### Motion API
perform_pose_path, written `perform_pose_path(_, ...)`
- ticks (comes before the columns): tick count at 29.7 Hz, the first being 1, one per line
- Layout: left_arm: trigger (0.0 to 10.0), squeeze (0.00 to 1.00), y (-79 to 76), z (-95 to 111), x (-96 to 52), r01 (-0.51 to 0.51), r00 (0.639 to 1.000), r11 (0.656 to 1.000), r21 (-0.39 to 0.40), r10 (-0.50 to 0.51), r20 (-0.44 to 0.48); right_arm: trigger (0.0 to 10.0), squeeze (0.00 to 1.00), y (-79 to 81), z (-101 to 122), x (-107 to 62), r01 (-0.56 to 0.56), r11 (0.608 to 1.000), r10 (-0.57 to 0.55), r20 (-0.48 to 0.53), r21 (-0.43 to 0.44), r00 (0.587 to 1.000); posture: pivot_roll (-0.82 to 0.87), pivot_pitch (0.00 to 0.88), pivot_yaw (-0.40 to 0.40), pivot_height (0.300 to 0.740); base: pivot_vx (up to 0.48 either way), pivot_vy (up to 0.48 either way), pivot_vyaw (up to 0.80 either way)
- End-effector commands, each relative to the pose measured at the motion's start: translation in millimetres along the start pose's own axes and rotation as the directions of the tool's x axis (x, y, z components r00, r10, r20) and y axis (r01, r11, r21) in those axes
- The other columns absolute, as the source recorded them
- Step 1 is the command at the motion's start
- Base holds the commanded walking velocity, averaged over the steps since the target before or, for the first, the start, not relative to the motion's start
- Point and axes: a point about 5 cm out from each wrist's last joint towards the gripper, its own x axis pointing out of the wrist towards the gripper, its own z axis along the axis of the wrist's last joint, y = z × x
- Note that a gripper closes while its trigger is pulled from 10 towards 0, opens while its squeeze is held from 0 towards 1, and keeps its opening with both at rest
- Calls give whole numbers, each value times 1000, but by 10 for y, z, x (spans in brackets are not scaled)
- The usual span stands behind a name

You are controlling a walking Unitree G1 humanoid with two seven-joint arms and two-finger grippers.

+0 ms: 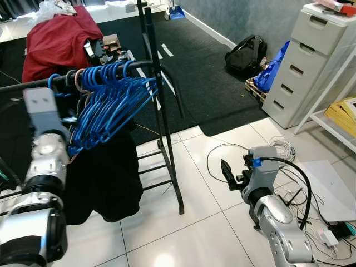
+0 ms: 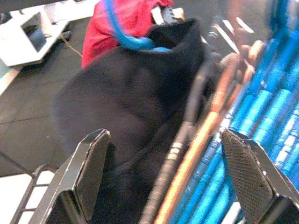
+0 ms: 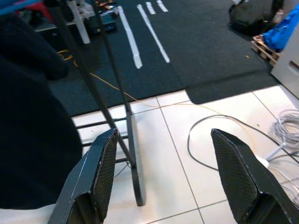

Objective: Hang hanger

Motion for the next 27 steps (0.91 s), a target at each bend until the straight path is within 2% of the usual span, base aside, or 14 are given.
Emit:
perform_pose_path(1, 10000, 0, 7, -8, 9, -5, 1000, 999, 40, 5, -12, 10000, 0, 0, -31, -15, 1, 1000, -1, -21, 1, 1000, -164, 132, 86, 740, 0, 0, 0)
perform_pose_path(5, 10000, 0, 88, 12, 24, -66, 998, 997, 48, 67, -8, 10000, 0, -10, -34, -20, 2, 1000, -2, -22, -4, 1000, -166, 128, 85, 740, 0, 0, 0)
perform_pose_path(7, 10000, 0, 186, 48, 39, -113, 994, 994, -4, 113, -2, 10000, 0, -16, -34, -22, 2, 1000, -2, -23, -8, 1000, -167, 126, 84, 740, 0, 0, 0)
perform_pose_path(11, 10000, 0, 217, 61, 44, -124, 992, 992, -25, 125, 0, 10000, 0, -17, -35, -22, 1, 1000, -2, -23, -9, 1000, -167, 126, 84, 740, 0, 0, 0)
perform_pose_path(13, 10000, 0, 338, 124, 59, -160, 986, 984, -72, 162, 25, 10000, 0, -19, -37, -22, 0, 1000, 0, -25, -11, 1000, -165, 120, 77, 740, 0, 0, 0)
perform_pose_path(14, 10000, 0, 338, 124, 59, -160, 986, 984, -72, 162, 25, 10000, 0, -19, -37, -22, 0, 1000, 0, -25, -11, 1000, -165, 120, 77, 740, 0, 0, 0)
perform_pose_path(15, 10000, 0, 418, 142, 62, -186, 982, 979, -84, 189, 29, 10000, 0, -18, -37, -21, -2, 1000, 2, -26, -12, 1000, -165, 120, 77, 740, 0, 0, 0)
perform_pose_path(18, 10000, 0, 581, 88, 51, -244, 970, 964, -108, 244, -13, 10000, 0, -13, -37, -21, -6, 1000, 5, -27, -12, 1000, -165, 122, 77, 740, 0, 0, 0)
perform_pose_path(19, 10000, 0, 581, 88, 51, -244, 970, 964, -108, 244, -13, 10000, 0, -13, -37, -21, -6, 1000, 5, -27, -12, 1000, -165, 122, 77, 740, 0, 0, 0)
perform_pose_path(21, 10000, 0, 573, -15, 37, -234, 971, 962, -140, 226, -74, 10000, 0, -8, -34, -23, -6, 1000, 6, -26, -11, 1000, -166, 125, 78, 740, 0, 0, 0)
perform_pose_path(24, 10000, 0, 562, -32, 34, -229, 972, 963, -142, 219, -83, 10000, 0, -8, -33, -23, -6, 1000, 6, -26, -11, 1000, -166, 125, 78, 740, 0, 0, 0)
perform_pose_path(26, 10000, 0, 457, -105, 27, -179, 979, 977, -120, 165, -117, 10000, 0, -10, -27, -30, -5, 1000, 4, -25, -11, 1000, -172, 137, 79, 740, 0, 0, 0)
perform_pose_path(27, 9686, 0, 414, -131, 23, -157, 981, 981, -111, 143, -130, 10000, 0, -10, -24, -33, -4, 1000, 4, -24, -11, 1000, -172, 137, 79, 740, 0, 0, 0)
